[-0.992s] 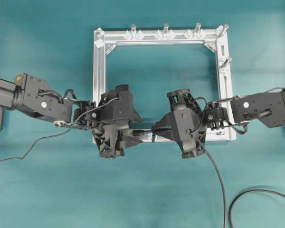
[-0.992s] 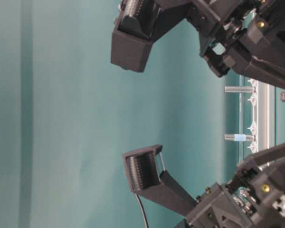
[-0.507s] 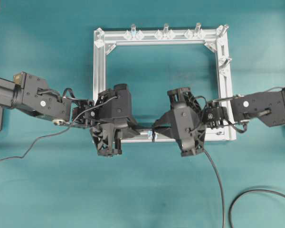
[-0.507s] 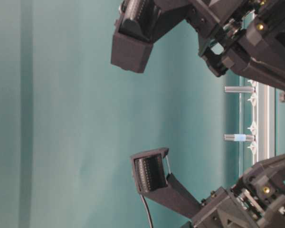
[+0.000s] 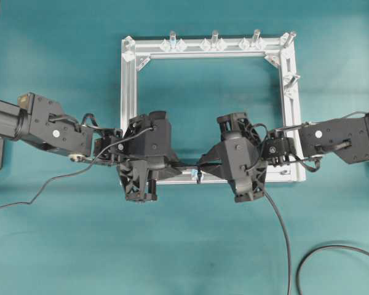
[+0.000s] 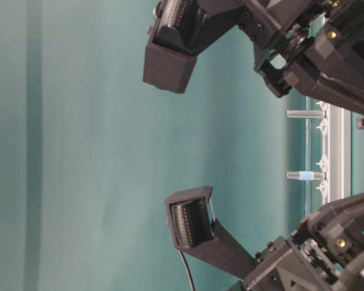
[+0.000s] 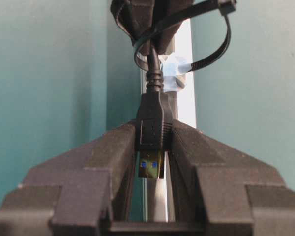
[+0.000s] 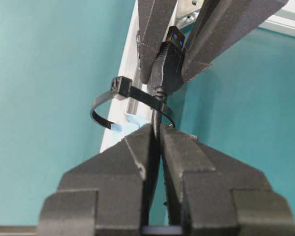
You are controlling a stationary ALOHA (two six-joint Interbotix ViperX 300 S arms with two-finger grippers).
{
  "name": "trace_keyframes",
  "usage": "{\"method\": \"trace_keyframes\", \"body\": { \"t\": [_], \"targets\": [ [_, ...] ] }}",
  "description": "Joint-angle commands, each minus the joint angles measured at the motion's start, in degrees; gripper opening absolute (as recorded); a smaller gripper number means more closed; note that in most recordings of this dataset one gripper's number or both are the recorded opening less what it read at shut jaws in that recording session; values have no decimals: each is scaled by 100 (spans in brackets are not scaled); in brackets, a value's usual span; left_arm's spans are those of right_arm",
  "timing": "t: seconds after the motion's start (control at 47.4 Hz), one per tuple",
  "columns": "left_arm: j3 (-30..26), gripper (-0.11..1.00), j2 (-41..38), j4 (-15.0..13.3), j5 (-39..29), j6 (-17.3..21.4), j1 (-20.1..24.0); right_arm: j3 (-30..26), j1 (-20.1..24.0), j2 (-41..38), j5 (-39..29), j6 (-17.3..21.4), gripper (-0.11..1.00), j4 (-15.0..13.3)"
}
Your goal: Insert the wire through the string loop located in the center.
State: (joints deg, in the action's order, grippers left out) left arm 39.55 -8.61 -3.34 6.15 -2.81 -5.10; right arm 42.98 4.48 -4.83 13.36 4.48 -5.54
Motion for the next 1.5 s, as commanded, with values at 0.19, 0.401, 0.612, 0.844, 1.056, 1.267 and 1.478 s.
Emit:
{"method": "trace_keyframes", "body": {
  "t": [0.19, 0.401, 0.612, 0.844, 1.056, 1.267, 1.478],
  "targets": [
    [-176, 19, 88, 18, 35, 35, 44, -35, 26, 79, 0, 53, 7, -9],
    [-185, 19, 97, 18, 35, 26, 44, -26, 26, 88, -105, 97, 9, -9],
    [-176, 19, 114, 18, 35, 18, 44, -26, 26, 97, -290, 237, 68, 26],
    [-176, 19, 132, 18, 35, 9, 44, 44, 26, 255, -352, 325, 85, 9],
    [-149, 19, 132, 18, 26, 9, 44, 114, 26, 343, -352, 334, 85, 9],
    [-62, 19, 281, 18, -220, 0, 0, 167, 26, 404, -352, 334, 85, 9],
    [237, 19, 598, -9, -396, -18, 0, 185, 18, 404, -352, 343, 84, 9]
  ]
}}
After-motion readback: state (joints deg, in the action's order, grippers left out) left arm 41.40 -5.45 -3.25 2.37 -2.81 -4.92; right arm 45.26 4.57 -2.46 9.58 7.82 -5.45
